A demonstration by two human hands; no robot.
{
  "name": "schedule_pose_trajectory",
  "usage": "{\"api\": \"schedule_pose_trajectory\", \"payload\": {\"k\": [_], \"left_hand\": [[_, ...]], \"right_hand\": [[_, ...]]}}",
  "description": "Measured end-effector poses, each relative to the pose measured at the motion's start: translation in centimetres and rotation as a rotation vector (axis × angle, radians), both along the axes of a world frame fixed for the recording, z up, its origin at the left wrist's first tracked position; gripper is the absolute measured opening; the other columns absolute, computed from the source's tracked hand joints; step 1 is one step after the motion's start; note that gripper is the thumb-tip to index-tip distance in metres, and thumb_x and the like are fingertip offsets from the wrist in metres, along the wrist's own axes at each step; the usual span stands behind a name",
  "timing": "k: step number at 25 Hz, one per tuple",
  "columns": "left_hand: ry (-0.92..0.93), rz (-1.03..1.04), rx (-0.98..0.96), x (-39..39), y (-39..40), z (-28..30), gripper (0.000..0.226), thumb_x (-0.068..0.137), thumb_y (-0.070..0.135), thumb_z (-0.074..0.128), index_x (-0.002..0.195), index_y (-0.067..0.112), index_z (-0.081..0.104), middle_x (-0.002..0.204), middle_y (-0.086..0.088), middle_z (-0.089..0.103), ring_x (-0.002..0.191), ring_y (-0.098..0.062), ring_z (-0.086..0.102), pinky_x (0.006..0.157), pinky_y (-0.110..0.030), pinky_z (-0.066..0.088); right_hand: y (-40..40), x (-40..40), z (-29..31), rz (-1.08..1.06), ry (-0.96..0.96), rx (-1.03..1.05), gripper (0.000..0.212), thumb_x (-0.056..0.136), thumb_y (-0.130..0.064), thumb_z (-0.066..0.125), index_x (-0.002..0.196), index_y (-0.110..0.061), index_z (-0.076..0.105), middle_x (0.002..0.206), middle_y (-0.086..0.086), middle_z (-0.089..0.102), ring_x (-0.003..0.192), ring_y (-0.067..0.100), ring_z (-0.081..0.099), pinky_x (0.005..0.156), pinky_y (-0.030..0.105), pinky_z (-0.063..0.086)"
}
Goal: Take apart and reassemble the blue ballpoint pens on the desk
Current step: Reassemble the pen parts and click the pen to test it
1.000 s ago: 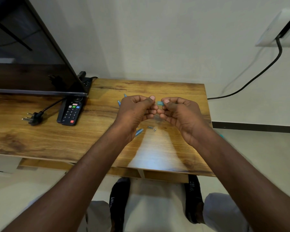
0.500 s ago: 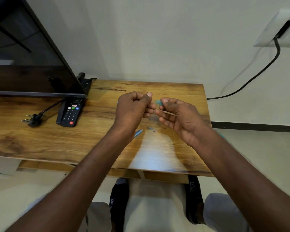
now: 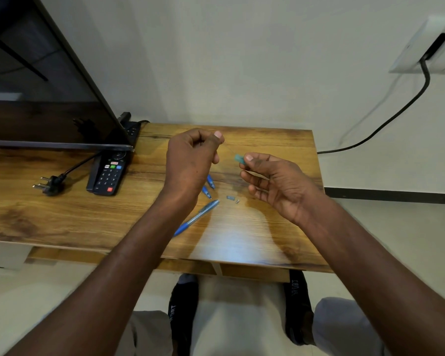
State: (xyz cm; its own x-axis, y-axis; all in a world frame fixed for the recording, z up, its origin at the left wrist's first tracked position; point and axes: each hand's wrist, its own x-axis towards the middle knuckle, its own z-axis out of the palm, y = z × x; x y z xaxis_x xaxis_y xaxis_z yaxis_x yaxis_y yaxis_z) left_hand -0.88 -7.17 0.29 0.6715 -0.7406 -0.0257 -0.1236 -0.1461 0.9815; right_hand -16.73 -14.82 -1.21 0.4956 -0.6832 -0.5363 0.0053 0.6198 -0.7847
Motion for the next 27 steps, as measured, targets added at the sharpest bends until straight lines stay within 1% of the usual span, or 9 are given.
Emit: {"api": "schedule_pose_trajectory", "payload": {"k": [3, 6, 8, 13, 17, 19, 21, 24, 27], "left_hand": [[0.042, 0.032, -0.005, 0.7, 0.0, -0.1, 0.022, 0.102, 0.028, 0.068, 0.098, 0.009, 0.078, 0.064, 0.001, 0.061, 0.058, -0.003, 0.053, 0.067, -0.024, 0.045], [0.220, 0.053, -0.014, 1.3, -0.1, -0.5, 0.020, 0.102, 0.026, 0.069, 0.098, 0.009, 0.077, 0.067, -0.001, 0.063, 0.056, -0.008, 0.050, 0.055, -0.021, 0.043], [0.372, 0.054, -0.023, 1.4, -0.3, -0.8, 0.017, 0.103, 0.025, 0.067, 0.098, 0.009, 0.074, 0.069, -0.001, 0.067, 0.057, -0.009, 0.055, 0.055, -0.021, 0.045], [0.724, 0.044, -0.026, 0.6, -0.5, -1.3, 0.018, 0.105, 0.022, 0.064, 0.094, 0.009, 0.070, 0.084, -0.008, 0.076, 0.071, -0.015, 0.074, 0.065, -0.024, 0.059], [0.946, 0.032, -0.028, 0.3, -0.8, -1.3, 0.022, 0.109, 0.018, 0.055, 0.091, 0.009, 0.064, 0.096, -0.015, 0.080, 0.092, -0.025, 0.079, 0.085, -0.033, 0.063], [1.039, 0.027, -0.058, 0.1, -0.9, -1.2, 0.025, 0.111, 0.016, 0.050, 0.089, 0.008, 0.060, 0.100, -0.019, 0.080, 0.104, -0.030, 0.077, 0.090, -0.038, 0.062], [1.066, 0.013, -0.068, -0.2, -1.0, -1.1, 0.026, 0.112, 0.016, 0.048, 0.089, 0.008, 0.059, 0.102, -0.021, 0.080, 0.108, -0.031, 0.076, 0.092, -0.039, 0.062], [1.070, 0.004, -0.084, -0.3, -1.0, -1.0, 0.027, 0.112, 0.015, 0.047, 0.088, 0.008, 0.058, 0.109, -0.023, 0.079, 0.109, -0.031, 0.076, 0.095, -0.040, 0.060], [1.073, -0.031, -0.113, -0.3, -1.0, -0.9, 0.028, 0.110, 0.014, 0.047, 0.086, 0.007, 0.059, 0.119, -0.027, 0.075, 0.109, -0.034, 0.076, 0.096, -0.042, 0.060]], "right_hand": [[0.0, 0.0, -0.1, -0.005, 0.029, -0.016, 0.017, 0.090, -0.018, 0.081, 0.107, -0.016, 0.077, 0.099, 0.001, 0.082, 0.092, 0.014, 0.074, 0.071, 0.027, 0.052], [0.2, 0.1, 0.0, -0.004, 0.049, -0.028, 0.016, 0.089, -0.017, 0.081, 0.105, -0.015, 0.078, 0.099, 0.002, 0.082, 0.087, 0.012, 0.072, 0.069, 0.027, 0.049], [0.3, 0.2, 0.0, -0.002, 0.088, -0.061, 0.018, 0.088, -0.017, 0.083, 0.105, -0.014, 0.078, 0.102, 0.003, 0.083, 0.088, 0.011, 0.071, 0.069, 0.028, 0.047], [0.4, 0.0, -0.5, -0.032, 0.216, -0.231, 0.017, 0.086, -0.008, 0.083, 0.100, -0.015, 0.076, 0.082, -0.004, 0.079, 0.075, 0.012, 0.070, 0.063, 0.028, 0.042], [0.6, -0.2, -0.7, 0.017, 0.179, -0.224, 0.018, 0.092, -0.007, 0.077, 0.105, -0.020, 0.078, 0.100, 0.000, 0.082, 0.084, 0.012, 0.075, 0.076, 0.033, 0.047], [0.8, 0.0, -0.7, 0.037, 0.150, -0.215, 0.017, 0.094, -0.009, 0.075, 0.106, -0.020, 0.080, 0.102, 0.001, 0.082, 0.086, 0.012, 0.075, 0.079, 0.035, 0.050], [1.0, 0.4, -0.7, 0.036, 0.116, -0.214, 0.021, 0.097, -0.007, 0.070, 0.107, -0.021, 0.081, 0.101, 0.001, 0.082, 0.082, 0.012, 0.073, 0.074, 0.033, 0.050], [1.1, 0.9, -0.6, 0.006, 0.069, -0.219, 0.031, 0.099, -0.003, 0.060, 0.107, -0.023, 0.082, 0.096, 0.004, 0.076, 0.069, 0.011, 0.060, 0.061, 0.030, 0.047], [1.3, 1.3, -0.7, 0.004, 0.037, -0.201, 0.029, 0.099, -0.006, 0.055, 0.107, -0.017, 0.081, 0.091, 0.004, 0.071, 0.066, 0.011, 0.052, 0.056, 0.028, 0.044]]}}
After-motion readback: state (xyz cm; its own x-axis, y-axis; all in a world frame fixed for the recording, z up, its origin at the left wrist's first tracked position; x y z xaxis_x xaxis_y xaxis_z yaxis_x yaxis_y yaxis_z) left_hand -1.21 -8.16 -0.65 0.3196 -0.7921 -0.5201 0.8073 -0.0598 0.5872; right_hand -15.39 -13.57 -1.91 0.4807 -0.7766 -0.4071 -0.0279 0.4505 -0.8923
